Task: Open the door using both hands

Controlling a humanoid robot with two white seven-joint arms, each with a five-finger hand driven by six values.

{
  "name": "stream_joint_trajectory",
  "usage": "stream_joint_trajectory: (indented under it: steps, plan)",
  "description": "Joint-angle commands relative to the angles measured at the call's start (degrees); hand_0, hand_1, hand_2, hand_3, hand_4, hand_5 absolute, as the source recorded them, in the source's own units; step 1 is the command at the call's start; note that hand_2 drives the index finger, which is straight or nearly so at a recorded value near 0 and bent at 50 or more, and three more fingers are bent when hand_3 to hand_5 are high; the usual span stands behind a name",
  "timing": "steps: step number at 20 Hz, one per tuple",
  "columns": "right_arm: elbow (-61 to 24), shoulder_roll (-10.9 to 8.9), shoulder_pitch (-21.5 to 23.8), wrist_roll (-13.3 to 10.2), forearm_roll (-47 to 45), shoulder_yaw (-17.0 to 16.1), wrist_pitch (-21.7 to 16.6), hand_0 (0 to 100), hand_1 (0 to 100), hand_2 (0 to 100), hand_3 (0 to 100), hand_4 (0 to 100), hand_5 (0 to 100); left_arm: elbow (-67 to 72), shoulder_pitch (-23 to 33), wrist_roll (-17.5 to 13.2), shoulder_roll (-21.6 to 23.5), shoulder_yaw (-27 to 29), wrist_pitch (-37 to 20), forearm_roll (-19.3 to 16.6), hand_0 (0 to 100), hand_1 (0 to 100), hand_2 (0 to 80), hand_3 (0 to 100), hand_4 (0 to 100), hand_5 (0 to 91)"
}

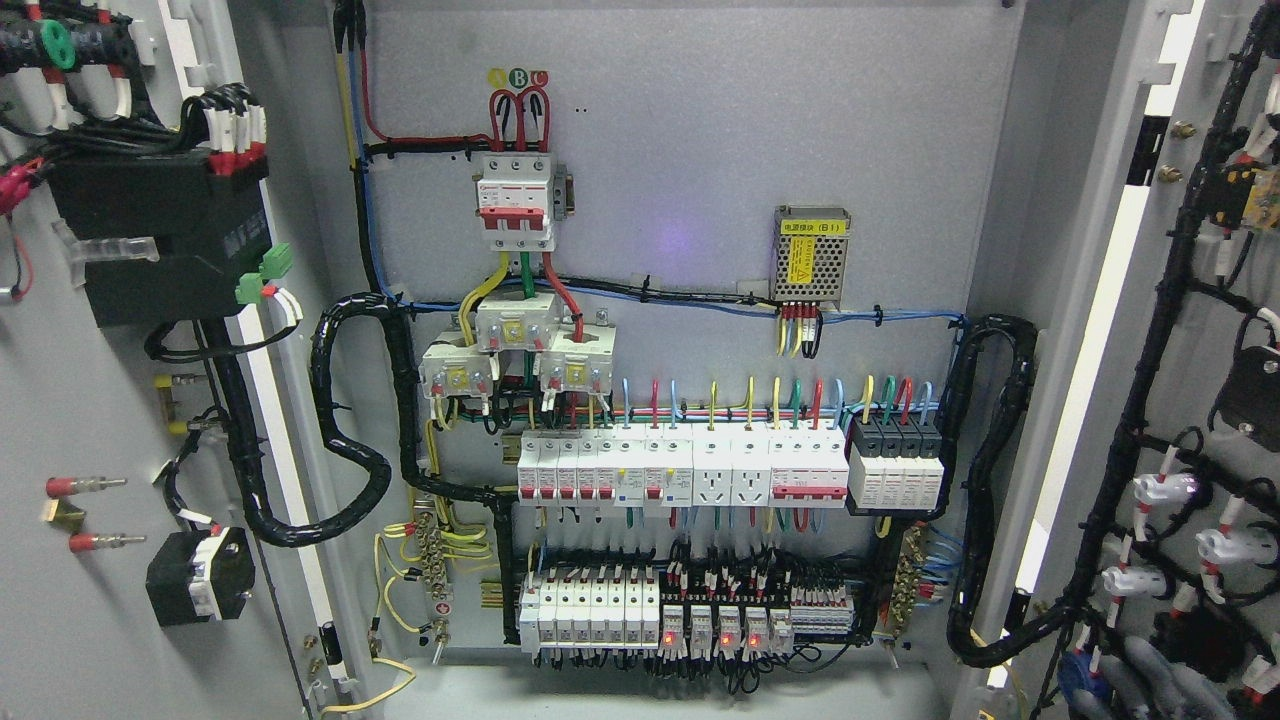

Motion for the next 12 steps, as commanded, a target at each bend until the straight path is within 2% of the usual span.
stream_joint_trajectory:
  steps: [1,3,8,12]
  plan:
    - [1.79,-2.64,0.41,-0.02,-0.45,-8.56,-0.04,0,0,0,0,0,0,-9.45,0.64,0.04,-0.55,7.42,-52.06,2.43,0,0,0.0,0,0,0.0]
    - [2.14,-2.38,0.67,-0.02,-0.45,-8.74,-0.04,0,0,0,0,0,0,-9.45,1.52,0.12,-0.64,9.44,-52.76,2.7,0,0,0.0,0,0,0.0]
    - [4.51,-2.37,1.47,-0.02,-0.45,-10.49,0.04,0,0,0,0,0,0,-9.28,5.12,0.12,-0.81,17.35,-54.35,6.82,0,0,0.0,0,0,0.0]
    - [8.1,-2.11,1.47,-0.02,-0.54,-11.99,0.04,0,0,0,0,0,0,-8.14,5.83,0.12,-0.38,26.13,-54.17,12.61,0,0,0.0,0,0,0.0]
